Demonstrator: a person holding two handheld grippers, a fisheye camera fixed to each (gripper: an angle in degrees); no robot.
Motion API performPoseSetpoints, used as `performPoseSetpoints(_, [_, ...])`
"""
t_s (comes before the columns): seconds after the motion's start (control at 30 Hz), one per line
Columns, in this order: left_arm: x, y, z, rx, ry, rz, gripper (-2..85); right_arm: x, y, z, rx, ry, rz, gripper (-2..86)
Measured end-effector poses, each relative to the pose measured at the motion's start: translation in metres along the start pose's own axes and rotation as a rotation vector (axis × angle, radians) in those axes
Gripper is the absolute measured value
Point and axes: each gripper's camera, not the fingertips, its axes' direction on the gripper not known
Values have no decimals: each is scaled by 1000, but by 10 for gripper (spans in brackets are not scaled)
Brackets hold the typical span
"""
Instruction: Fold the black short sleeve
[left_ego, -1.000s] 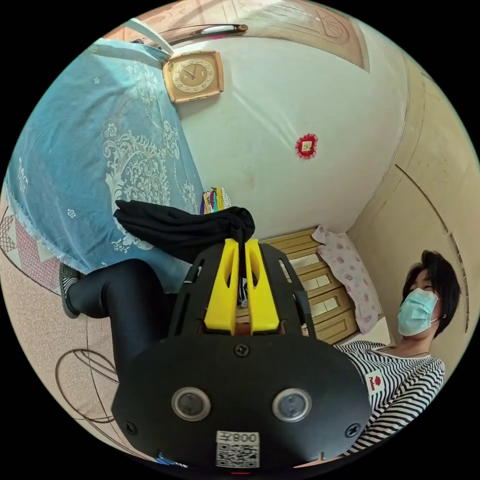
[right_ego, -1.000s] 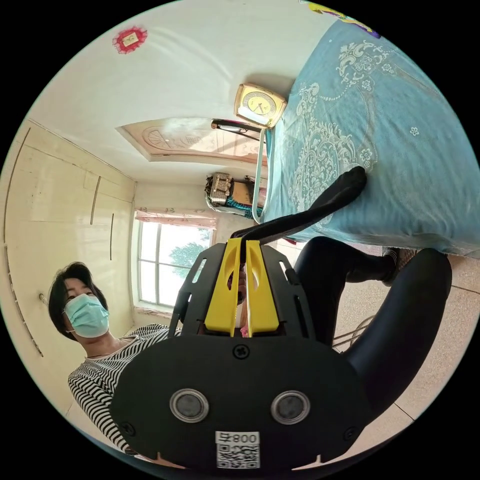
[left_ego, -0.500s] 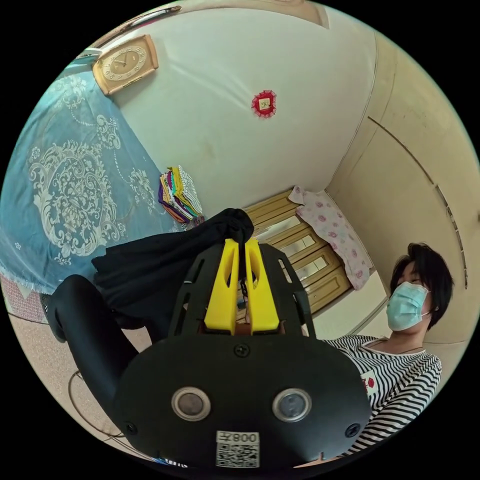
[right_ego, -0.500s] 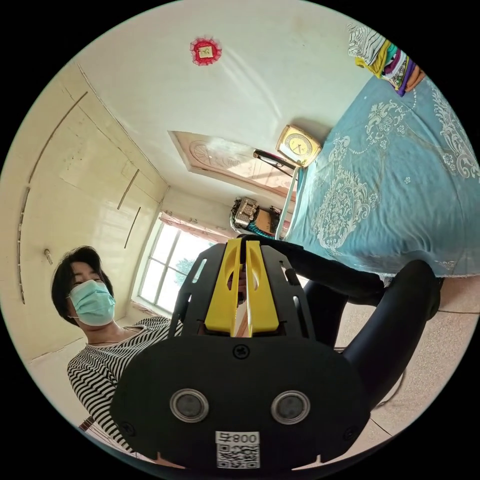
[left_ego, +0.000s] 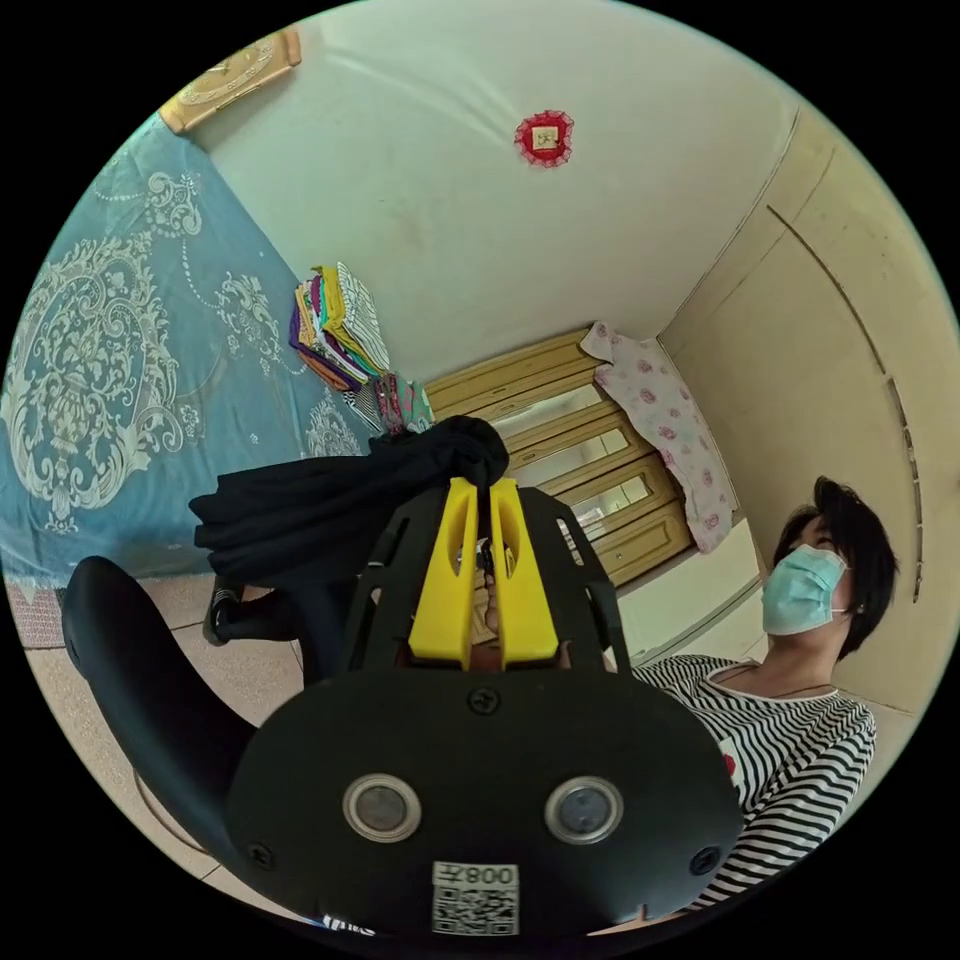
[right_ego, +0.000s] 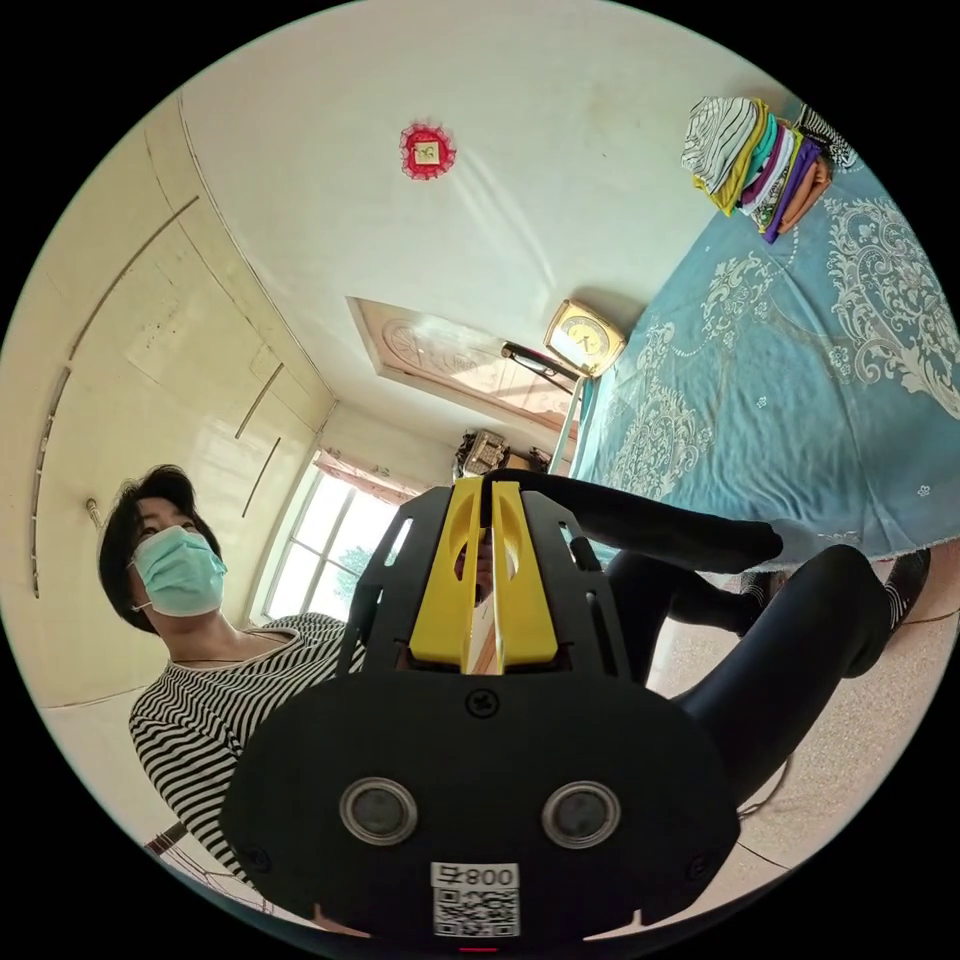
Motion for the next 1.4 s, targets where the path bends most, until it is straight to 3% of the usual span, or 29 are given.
performPoseSetpoints(0.2, [-43, -90, 95, -69, -69, -81, 27, 89, -65, -42, 16, 46, 115, 13])
performPoseSetpoints(0.3, [-63, -162, 148, -71, -90, -79, 27, 135, -144, -56, -7, 80, 135, 14])
performPoseSetpoints(0.43, [-56, -276, 214, -15, -80, 38, 27, 150, -317, -68, -39, 102, 0, 14])
performPoseSetpoints(0.57, [-9, -404, 291, 90, -36, 289, 27, 104, -495, -85, -36, 154, -235, 15])
performPoseSetpoints(0.7, [-7, -485, 373, 111, -64, 434, 27, 88, -589, -109, -9, 285, -384, 15])
performPoseSetpoints(0.77, [-32, -507, 412, 87, -83, 433, 27, 125, -625, -128, 8, 383, -370, 15])
performPoseSetpoints(1.0, [-227, -531, 563, -169, -231, 104, 24, 379, -637, -196, 44, 616, 20, 14])
performPoseSetpoints(1.07, [-257, -525, 572, -129, -105, 45, 23, 455, -613, -216, 60, 576, 125, 14])
performPoseSetpoints(1.17, [-270, -527, 583, -116, -67, 53, 24, 498, -591, -236, 140, 348, 101, 14])
performPoseSetpoints(1.4, [-268, -533, 607, -156, -100, 94, 24, 496, -583, -231, 139, 445, 67, 11])
